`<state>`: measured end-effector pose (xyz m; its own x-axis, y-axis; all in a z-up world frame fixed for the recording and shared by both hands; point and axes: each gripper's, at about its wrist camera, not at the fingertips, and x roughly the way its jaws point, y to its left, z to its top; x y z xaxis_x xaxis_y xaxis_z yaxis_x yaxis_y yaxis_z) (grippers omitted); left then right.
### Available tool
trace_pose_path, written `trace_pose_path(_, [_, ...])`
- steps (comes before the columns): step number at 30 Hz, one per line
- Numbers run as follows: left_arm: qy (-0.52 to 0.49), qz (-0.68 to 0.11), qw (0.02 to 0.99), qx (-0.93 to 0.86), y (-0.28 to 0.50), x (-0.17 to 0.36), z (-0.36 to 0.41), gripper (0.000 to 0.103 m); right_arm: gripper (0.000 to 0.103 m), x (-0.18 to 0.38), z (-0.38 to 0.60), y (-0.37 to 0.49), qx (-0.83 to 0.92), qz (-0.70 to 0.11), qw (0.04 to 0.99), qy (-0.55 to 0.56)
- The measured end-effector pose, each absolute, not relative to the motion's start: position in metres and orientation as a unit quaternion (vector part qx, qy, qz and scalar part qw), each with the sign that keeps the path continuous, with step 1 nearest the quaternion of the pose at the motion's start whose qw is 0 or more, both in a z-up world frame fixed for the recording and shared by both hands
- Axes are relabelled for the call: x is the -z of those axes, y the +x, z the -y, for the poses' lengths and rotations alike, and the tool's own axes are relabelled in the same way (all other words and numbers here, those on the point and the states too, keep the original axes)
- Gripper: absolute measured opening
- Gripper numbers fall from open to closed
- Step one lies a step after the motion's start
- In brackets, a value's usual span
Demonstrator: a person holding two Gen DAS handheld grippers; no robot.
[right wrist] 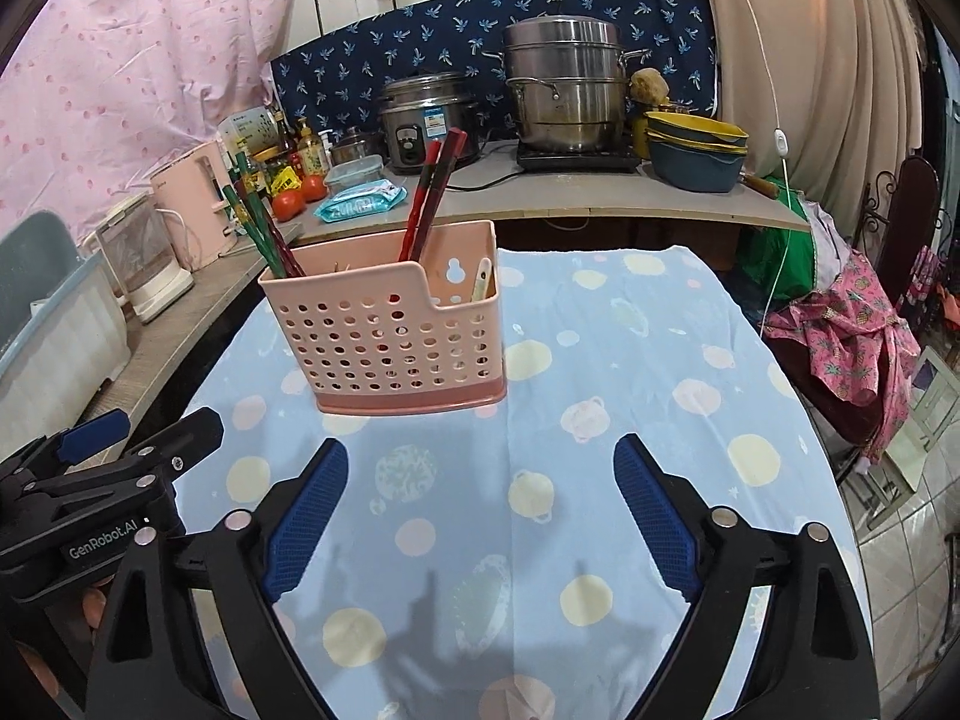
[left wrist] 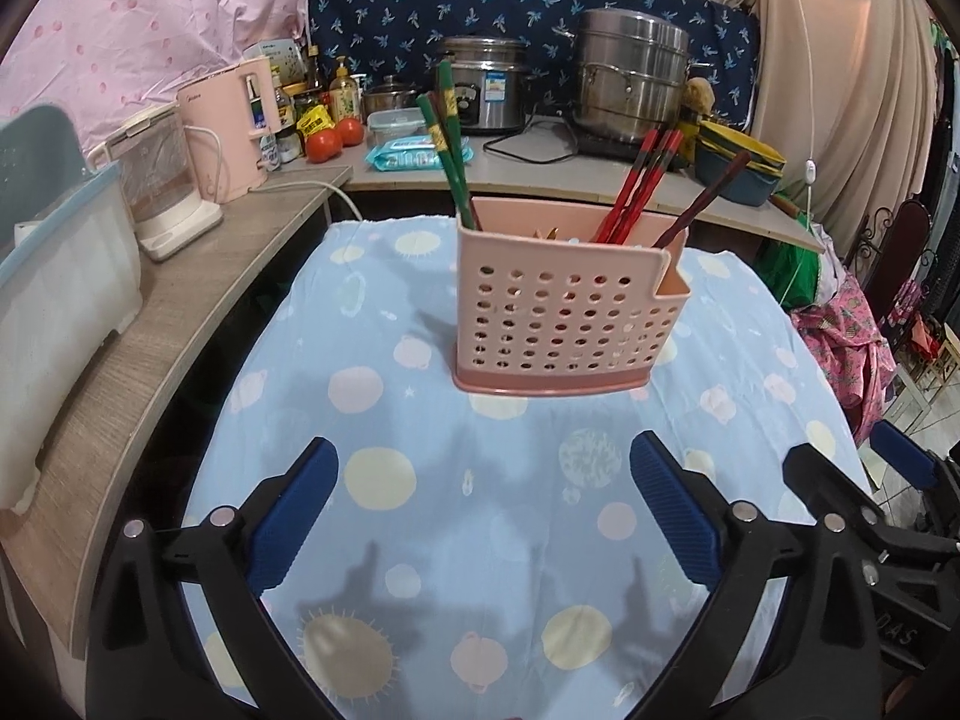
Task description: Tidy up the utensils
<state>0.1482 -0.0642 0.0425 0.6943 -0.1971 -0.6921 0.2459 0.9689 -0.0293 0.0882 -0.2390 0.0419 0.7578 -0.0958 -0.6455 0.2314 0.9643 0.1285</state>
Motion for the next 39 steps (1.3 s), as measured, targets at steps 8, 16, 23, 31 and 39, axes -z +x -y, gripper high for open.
trace_pose_path(8, [0.042, -0.373, 0.92, 0.109, 0.143, -0.035, 0.064, 0.095, 0.096, -0.037, 0.238, 0.083, 0.097, -0.33, 0.934, 0.091])
trace_pose_path(16, [0.043, -0.373, 0.922, 0.099, 0.142, -0.031, 0.062, 0.095, 0.096, -0.031, 0.237, 0.081, 0.102, -0.336, 0.932, 0.093])
trace_pose_path(23, [0.044, -0.372, 0.923, 0.092, 0.141, -0.029, 0.061, 0.095, 0.096, -0.026, 0.234, 0.08, 0.105, -0.339, 0.931, 0.087])
trace_pose_path(31, [0.041, -0.376, 0.922, 0.083, 0.142, -0.027, 0.059, 0.095, 0.096, -0.022, 0.234, 0.08, 0.107, -0.345, 0.929, 0.087])
trace_pose_path(39, [0.048, -0.373, 0.923, 0.084, 0.141, -0.026, 0.062, 0.095, 0.096, -0.018, 0.234, 0.08, 0.108, -0.35, 0.926, 0.089])
